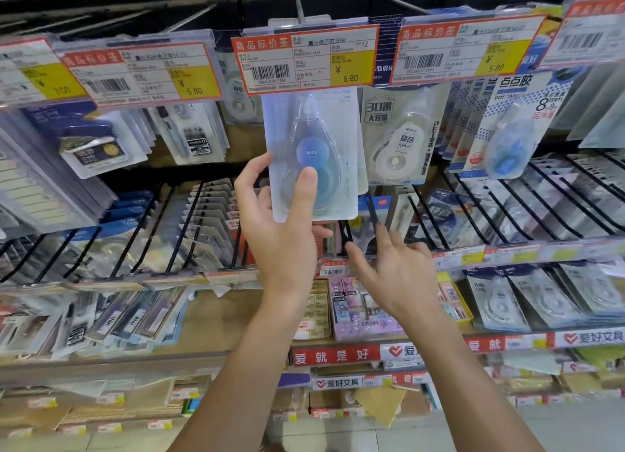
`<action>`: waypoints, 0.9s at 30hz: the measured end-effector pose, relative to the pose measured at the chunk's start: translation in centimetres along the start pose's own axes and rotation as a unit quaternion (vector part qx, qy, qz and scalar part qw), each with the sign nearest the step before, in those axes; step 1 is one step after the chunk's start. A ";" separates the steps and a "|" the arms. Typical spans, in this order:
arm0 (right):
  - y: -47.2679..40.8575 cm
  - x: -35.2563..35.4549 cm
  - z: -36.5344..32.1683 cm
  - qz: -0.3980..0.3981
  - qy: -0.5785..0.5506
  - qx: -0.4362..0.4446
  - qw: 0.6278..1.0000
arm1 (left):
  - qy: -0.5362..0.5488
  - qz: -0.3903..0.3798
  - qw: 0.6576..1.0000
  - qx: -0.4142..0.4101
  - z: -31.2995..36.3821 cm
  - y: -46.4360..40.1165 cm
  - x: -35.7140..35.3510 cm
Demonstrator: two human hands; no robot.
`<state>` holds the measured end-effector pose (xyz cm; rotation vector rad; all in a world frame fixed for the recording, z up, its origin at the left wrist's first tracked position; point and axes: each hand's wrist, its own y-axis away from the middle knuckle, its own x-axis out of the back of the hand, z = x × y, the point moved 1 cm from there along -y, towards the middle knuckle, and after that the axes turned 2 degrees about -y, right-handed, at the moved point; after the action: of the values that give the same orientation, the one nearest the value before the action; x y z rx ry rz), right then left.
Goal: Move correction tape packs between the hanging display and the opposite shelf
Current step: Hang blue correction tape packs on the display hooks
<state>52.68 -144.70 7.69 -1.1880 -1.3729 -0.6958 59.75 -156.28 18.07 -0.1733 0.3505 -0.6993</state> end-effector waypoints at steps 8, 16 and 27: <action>0.1 0.4 -0.1 -0.009 0.001 0.004 1.000 | 0.003 0.007 0.999 0.034 -0.1 0.3 0.0; 0.3 0.4 0.0 -0.001 0.001 0.015 1.000 | 0.002 -0.001 0.994 0.108 -0.4 0.1 0.3; 0.3 0.7 0.1 -0.012 -0.018 0.015 1.000 | -0.014 -0.041 0.991 0.130 -0.8 -0.4 0.4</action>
<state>53.04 -144.34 8.28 -1.1676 -1.4258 -0.6716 59.53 -156.89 17.36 0.0500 0.2229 -0.8157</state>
